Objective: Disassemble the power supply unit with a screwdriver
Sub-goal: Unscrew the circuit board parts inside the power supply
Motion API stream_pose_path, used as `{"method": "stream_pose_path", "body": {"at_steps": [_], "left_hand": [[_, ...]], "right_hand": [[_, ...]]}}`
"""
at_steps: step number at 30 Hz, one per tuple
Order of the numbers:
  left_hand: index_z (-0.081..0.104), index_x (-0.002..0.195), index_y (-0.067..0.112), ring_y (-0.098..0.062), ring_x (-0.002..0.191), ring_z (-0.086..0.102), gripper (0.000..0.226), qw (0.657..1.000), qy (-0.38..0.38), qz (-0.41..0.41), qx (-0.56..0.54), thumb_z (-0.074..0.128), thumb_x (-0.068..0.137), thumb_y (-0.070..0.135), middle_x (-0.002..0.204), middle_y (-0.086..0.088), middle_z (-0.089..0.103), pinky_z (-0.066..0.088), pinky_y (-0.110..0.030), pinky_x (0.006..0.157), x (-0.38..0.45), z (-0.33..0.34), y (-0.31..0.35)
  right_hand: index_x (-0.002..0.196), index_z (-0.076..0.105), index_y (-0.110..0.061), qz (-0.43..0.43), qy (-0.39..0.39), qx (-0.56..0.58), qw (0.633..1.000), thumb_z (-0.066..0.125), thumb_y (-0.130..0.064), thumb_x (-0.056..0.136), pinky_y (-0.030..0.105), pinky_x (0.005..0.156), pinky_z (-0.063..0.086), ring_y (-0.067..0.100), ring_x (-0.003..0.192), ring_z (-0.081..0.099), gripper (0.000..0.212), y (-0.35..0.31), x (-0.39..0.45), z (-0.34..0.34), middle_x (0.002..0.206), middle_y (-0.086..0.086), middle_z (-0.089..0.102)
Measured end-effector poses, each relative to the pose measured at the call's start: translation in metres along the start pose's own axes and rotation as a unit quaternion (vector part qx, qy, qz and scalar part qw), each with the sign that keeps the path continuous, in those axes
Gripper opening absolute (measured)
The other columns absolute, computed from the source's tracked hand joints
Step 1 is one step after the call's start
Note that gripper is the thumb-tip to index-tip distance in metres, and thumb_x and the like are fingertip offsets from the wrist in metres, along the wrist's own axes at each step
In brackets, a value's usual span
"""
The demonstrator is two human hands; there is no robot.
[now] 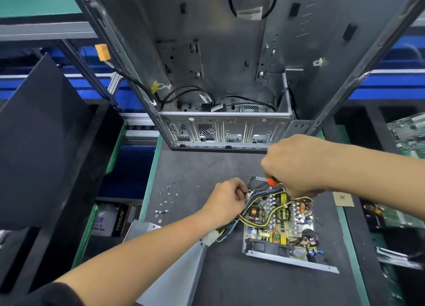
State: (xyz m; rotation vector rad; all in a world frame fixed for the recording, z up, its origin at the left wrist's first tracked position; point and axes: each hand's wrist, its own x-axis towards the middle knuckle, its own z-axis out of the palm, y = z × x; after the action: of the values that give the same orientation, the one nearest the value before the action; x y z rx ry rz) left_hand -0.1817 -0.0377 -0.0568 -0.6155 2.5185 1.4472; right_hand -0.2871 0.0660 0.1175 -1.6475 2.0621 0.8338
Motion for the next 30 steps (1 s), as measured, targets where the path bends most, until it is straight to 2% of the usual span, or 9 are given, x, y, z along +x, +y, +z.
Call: {"method": "stream_pose_path", "body": {"at_steps": [4, 7, 10, 14, 20, 23, 25, 28, 30], "left_hand": [[0.063, 0.084, 0.021, 0.001, 0.049, 0.046, 0.022, 1.0, 0.011, 0.005, 0.001, 0.056, 0.077, 0.001, 0.063, 0.012, 0.057, 0.051, -0.023, 0.067, -0.001, 0.001, -0.002], [0.063, 0.083, 0.022, 0.002, 0.05, 0.048, 0.023, 1.0, 0.012, 0.007, 0.002, 0.057, 0.076, 0.002, 0.062, 0.012, 0.058, 0.052, -0.026, 0.069, -0.001, 0.001, -0.003], [0.063, 0.083, 0.023, 0.002, 0.05, 0.048, 0.023, 1.0, 0.011, 0.006, 0.001, 0.057, 0.076, 0.002, 0.062, 0.013, 0.057, 0.052, -0.026, 0.068, 0.0, 0.001, -0.003], [0.062, 0.083, 0.023, 0.002, 0.051, 0.047, 0.023, 1.0, 0.006, 0.007, -0.004, 0.057, 0.077, 0.002, 0.063, 0.013, 0.057, 0.052, -0.026, 0.068, 0.0, 0.001, -0.004], [0.06, 0.08, 0.025, 0.002, 0.048, 0.047, 0.025, 1.0, 0.009, 0.007, -0.005, 0.053, 0.076, 0.001, 0.059, 0.013, 0.056, 0.053, -0.028, 0.068, 0.001, 0.001, -0.004], [0.06, 0.08, 0.025, 0.001, 0.049, 0.047, 0.025, 1.0, 0.007, 0.003, -0.008, 0.053, 0.076, 0.001, 0.06, 0.013, 0.057, 0.053, -0.029, 0.069, 0.001, 0.002, -0.005], [0.061, 0.082, 0.023, 0.001, 0.049, 0.047, 0.024, 1.0, 0.004, 0.004, -0.012, 0.054, 0.076, 0.0, 0.061, 0.012, 0.057, 0.052, -0.027, 0.068, 0.001, 0.002, -0.005], [0.061, 0.082, 0.022, 0.001, 0.048, 0.046, 0.024, 1.0, 0.001, 0.004, -0.017, 0.053, 0.076, 0.0, 0.061, 0.012, 0.055, 0.048, -0.023, 0.065, 0.002, 0.003, -0.006], [0.06, 0.081, 0.021, 0.001, 0.047, 0.045, 0.025, 1.0, -0.001, 0.003, -0.022, 0.052, 0.076, -0.001, 0.059, 0.013, 0.054, 0.046, -0.02, 0.063, 0.002, 0.003, -0.006]], "right_hand": [[0.063, 0.027, -0.018, 0.001, 0.025, -0.014, 1.0, 0.054, -0.011, 0.082, 0.025, 0.046, 0.027, 0.013, 0.051, 0.028, 0.034, -0.004, -0.003, 0.007, 0.064, -0.002, 0.031], [0.065, 0.024, -0.019, 0.004, 0.048, -0.034, 0.998, 0.051, -0.011, 0.084, 0.028, 0.054, 0.033, 0.017, 0.054, 0.033, 0.035, -0.009, -0.003, 0.011, 0.065, -0.002, 0.03], [0.065, 0.024, -0.019, 0.003, 0.054, -0.041, 0.998, 0.051, -0.01, 0.084, 0.03, 0.058, 0.04, 0.023, 0.061, 0.04, 0.034, -0.01, 0.0, 0.01, 0.066, -0.002, 0.031], [0.066, 0.02, -0.02, -0.002, 0.034, -0.029, 0.999, 0.053, -0.017, 0.086, 0.03, 0.06, 0.039, 0.017, 0.055, 0.032, 0.039, -0.007, 0.004, 0.009, 0.067, -0.003, 0.03], [0.066, 0.024, -0.02, -0.006, 0.047, -0.038, 0.998, 0.054, -0.016, 0.086, 0.031, 0.059, 0.04, 0.017, 0.054, 0.031, 0.037, -0.01, 0.007, 0.007, 0.067, -0.002, 0.03], [0.067, 0.029, -0.019, -0.006, 0.051, -0.046, 0.998, 0.052, -0.012, 0.086, 0.031, 0.06, 0.042, 0.022, 0.058, 0.04, 0.031, -0.014, 0.009, 0.006, 0.066, -0.002, 0.031], [0.069, 0.032, -0.019, -0.009, 0.047, -0.049, 0.998, 0.052, -0.013, 0.087, 0.031, 0.059, 0.04, 0.022, 0.061, 0.042, 0.027, -0.014, 0.011, 0.004, 0.067, -0.002, 0.031], [0.067, 0.028, -0.019, -0.006, 0.026, -0.037, 0.999, 0.052, -0.013, 0.087, 0.03, 0.056, 0.038, 0.016, 0.056, 0.038, 0.031, -0.01, 0.013, 0.0, 0.068, -0.002, 0.035], [0.066, 0.029, -0.02, -0.005, 0.01, -0.015, 1.0, 0.053, -0.013, 0.086, 0.03, 0.057, 0.039, 0.018, 0.059, 0.043, 0.032, -0.008, 0.014, -0.004, 0.068, -0.003, 0.037]]}}
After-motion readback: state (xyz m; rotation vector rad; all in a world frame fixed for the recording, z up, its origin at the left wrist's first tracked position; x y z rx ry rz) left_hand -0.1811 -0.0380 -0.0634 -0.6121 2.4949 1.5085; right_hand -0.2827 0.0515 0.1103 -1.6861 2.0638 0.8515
